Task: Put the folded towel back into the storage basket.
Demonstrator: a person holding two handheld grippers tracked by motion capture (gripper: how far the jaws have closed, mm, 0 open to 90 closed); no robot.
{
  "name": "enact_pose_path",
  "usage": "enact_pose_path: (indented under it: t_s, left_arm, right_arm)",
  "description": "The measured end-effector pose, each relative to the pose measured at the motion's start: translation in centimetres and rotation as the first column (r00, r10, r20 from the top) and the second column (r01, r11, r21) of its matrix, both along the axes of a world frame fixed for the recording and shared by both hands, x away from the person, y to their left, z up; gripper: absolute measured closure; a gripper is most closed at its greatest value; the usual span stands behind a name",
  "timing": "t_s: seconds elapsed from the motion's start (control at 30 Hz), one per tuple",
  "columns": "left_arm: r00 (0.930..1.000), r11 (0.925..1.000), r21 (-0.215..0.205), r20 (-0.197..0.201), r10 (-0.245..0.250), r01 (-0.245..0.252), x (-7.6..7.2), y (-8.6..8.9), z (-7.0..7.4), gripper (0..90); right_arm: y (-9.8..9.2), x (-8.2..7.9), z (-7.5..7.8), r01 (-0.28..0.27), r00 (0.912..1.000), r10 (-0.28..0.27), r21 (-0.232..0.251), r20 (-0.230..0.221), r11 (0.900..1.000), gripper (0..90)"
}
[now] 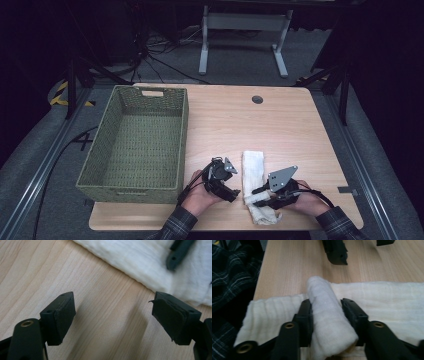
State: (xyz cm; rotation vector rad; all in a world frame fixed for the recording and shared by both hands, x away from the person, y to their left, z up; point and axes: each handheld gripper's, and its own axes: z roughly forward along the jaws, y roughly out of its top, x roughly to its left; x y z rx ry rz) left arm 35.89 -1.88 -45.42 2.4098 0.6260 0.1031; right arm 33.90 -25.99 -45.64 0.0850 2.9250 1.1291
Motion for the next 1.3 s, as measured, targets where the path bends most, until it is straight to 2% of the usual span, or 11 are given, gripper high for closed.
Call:
enact_pose_path:
  t_s: [0.17, 0.27, 0.4, 0.6, 0.7, 0.77, 0.8, 0.87, 1.0, 1.03, 1.3]
  left_arm:
    - [1.0000, 0.9999, -0.011, 0.005, -0.004, 0.004, 0.0, -0.2, 0.2, 20.5]
    - [1.0000, 0.9991, -0.043, 0.000, -0.004, 0.004, 0.3, -0.2, 0.3, 21.8]
    - [1.0000, 0.9985, -0.054, -0.001, 0.000, 0.000, 0.9, -0.6, 0.9, 22.0]
    - [0.9991, 0.9965, -0.079, 0.036, -0.024, 0.027, 2.2, -1.8, 1.9, 22.0]
    - [0.9972, 0.9969, -0.052, 0.049, -0.056, 0.059, 2.9, -2.7, 2.3, 21.8]
    - [0.9963, 0.9955, -0.073, 0.064, -0.057, 0.061, 3.2, -3.2, 2.3, 21.8]
    - [0.9967, 0.9946, -0.081, 0.053, -0.061, 0.065, 3.5, -3.6, 2.3, 22.1]
    - [0.9943, 0.9944, -0.049, 0.056, -0.090, 0.093, 4.1, -4.3, 2.2, 21.7]
    - [0.9924, 0.9916, -0.061, 0.054, -0.111, 0.114, 4.9, -5.2, 2.0, 21.7]
    - [0.9918, 0.9920, -0.043, 0.052, -0.116, 0.119, 5.2, -5.4, 2.0, 21.5]
    - [0.9885, 0.9889, -0.044, 0.058, -0.140, 0.142, 7.2, -6.7, 1.2, 20.4]
  right_arm:
    - [-0.1, -0.3, -0.1, -0.005, 0.9995, 0.005, 0.010, -0.032, 1.000, 75.3]
    - [-0.2, -0.4, 0.0, -0.006, 0.9990, 0.007, 0.013, -0.043, 1.000, 76.1]
    - [-0.3, -0.5, 0.2, -0.015, 0.9983, 0.016, 0.016, -0.056, 1.000, 76.2]
    - [-0.3, -0.8, 0.4, -0.035, 0.9968, 0.037, 0.027, -0.071, 0.999, 76.2]
    - [-0.3, -0.9, 0.5, -0.043, 0.9961, 0.045, 0.033, -0.075, 0.999, 76.2]
    - [-0.3, -1.0, 0.6, -0.048, 0.9953, 0.051, 0.033, -0.082, 0.998, 76.2]
    - [-0.3, -1.1, 0.6, -0.050, 0.9949, 0.053, 0.033, -0.086, 0.998, 76.2]
    - [-0.3, -1.1, 0.6, -0.055, 0.9943, 0.058, 0.038, -0.089, 0.998, 76.2]
    - [-0.3, -1.2, 0.7, -0.059, 0.9934, 0.063, 0.037, -0.096, 0.998, 76.1]
    - [-0.3, -1.1, 0.7, -0.061, 0.9934, 0.065, 0.037, -0.095, 0.997, 76.1]
    - [-0.3, -1.1, 0.6, -0.069, 0.9908, 0.073, 0.039, -0.114, 0.997, 76.1]
